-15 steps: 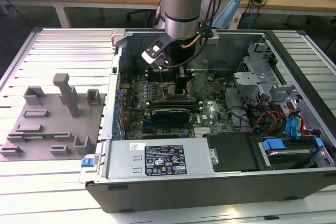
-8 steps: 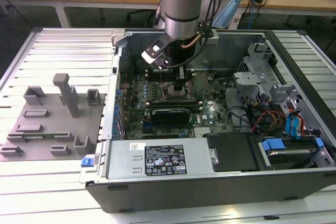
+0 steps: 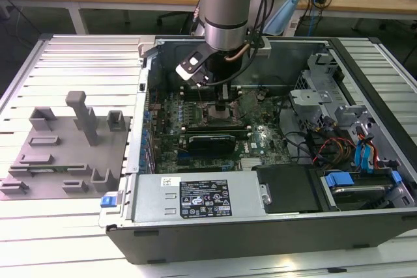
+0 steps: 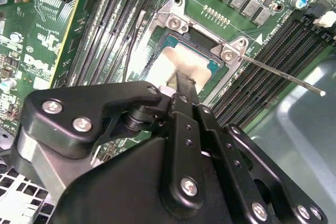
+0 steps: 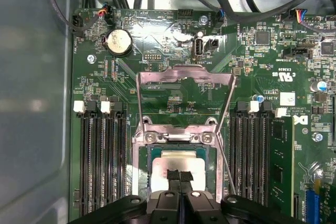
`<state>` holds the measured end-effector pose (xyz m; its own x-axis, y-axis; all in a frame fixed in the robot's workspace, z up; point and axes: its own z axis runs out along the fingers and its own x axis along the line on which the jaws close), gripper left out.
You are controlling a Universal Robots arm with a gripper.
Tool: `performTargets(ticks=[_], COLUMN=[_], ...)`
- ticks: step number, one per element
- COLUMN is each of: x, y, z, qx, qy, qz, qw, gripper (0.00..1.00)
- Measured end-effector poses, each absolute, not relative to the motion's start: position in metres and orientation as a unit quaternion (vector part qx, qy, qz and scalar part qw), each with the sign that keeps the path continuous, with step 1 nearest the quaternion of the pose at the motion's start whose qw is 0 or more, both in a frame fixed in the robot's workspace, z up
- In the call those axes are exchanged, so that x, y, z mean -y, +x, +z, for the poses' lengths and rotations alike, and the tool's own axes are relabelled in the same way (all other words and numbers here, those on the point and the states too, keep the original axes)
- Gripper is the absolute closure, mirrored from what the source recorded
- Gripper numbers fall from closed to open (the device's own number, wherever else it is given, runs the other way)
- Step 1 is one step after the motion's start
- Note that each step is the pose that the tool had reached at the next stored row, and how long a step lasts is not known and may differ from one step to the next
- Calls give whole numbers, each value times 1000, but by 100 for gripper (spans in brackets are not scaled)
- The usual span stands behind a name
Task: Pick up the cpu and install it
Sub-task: 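Place the cpu into insertion slot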
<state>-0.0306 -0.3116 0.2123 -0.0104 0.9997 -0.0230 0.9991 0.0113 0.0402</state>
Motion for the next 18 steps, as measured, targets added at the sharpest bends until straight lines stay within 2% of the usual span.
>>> performTargets(ticks=[18], x=[312], y=[-31], z=[203], qx=[-711], qy=[703], qz=[7], qw=[22], gripper=[89])
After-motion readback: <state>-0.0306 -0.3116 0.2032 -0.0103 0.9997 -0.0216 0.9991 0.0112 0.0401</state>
